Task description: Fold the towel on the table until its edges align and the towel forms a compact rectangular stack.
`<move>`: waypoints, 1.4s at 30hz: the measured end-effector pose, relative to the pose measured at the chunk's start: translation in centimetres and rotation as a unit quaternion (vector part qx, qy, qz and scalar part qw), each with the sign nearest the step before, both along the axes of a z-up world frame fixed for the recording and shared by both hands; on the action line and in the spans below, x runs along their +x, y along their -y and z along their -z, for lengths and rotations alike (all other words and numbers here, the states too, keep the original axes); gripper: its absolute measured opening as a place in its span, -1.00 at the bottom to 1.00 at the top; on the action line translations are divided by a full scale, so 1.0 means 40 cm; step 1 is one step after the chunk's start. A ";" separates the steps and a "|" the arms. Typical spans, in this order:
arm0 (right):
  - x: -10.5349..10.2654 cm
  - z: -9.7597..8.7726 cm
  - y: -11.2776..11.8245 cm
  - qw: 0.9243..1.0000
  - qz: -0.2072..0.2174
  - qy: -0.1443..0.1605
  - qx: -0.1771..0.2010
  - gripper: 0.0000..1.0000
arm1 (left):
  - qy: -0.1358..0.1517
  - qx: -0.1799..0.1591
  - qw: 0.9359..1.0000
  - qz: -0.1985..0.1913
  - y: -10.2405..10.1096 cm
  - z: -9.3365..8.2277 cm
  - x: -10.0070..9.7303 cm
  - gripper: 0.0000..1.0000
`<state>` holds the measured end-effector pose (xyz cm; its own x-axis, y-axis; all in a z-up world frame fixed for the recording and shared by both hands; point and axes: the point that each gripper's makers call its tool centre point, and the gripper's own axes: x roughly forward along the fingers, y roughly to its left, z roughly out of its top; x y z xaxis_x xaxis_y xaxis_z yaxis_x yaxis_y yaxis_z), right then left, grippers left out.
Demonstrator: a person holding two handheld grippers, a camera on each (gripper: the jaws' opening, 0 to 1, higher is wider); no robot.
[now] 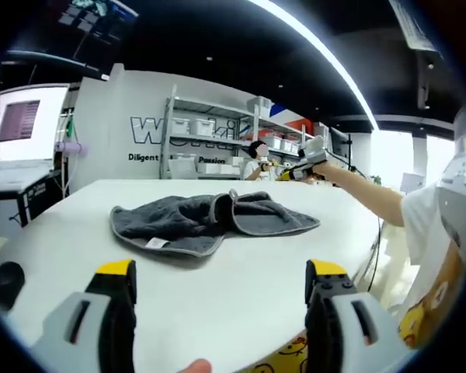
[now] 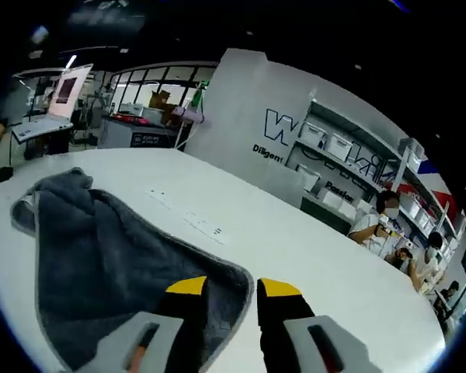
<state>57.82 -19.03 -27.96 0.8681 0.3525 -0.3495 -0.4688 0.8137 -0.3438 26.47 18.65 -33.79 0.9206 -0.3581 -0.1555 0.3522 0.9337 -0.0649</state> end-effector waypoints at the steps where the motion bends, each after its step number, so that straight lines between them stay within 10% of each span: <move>1: -0.025 -0.008 -0.006 1.000 -0.008 0.003 0.004 -0.46 | 0.000 0.000 1.000 0.001 0.001 0.001 0.001 0.89; 21: -0.522 0.032 -0.047 0.982 -0.090 -0.016 0.165 -0.03 | 0.004 0.002 1.000 0.007 -0.006 -0.001 0.010 0.90; 42: -0.708 0.059 -0.066 0.974 -0.099 -0.036 0.203 0.67 | -0.001 0.004 1.000 -0.001 -0.014 0.006 -0.003 0.90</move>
<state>29.51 -16.40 -30.32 0.7476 0.6321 -0.2039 -0.6413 0.7668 0.0258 26.35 19.22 -34.05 0.9208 -0.3557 -0.1599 0.3508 0.9346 -0.0588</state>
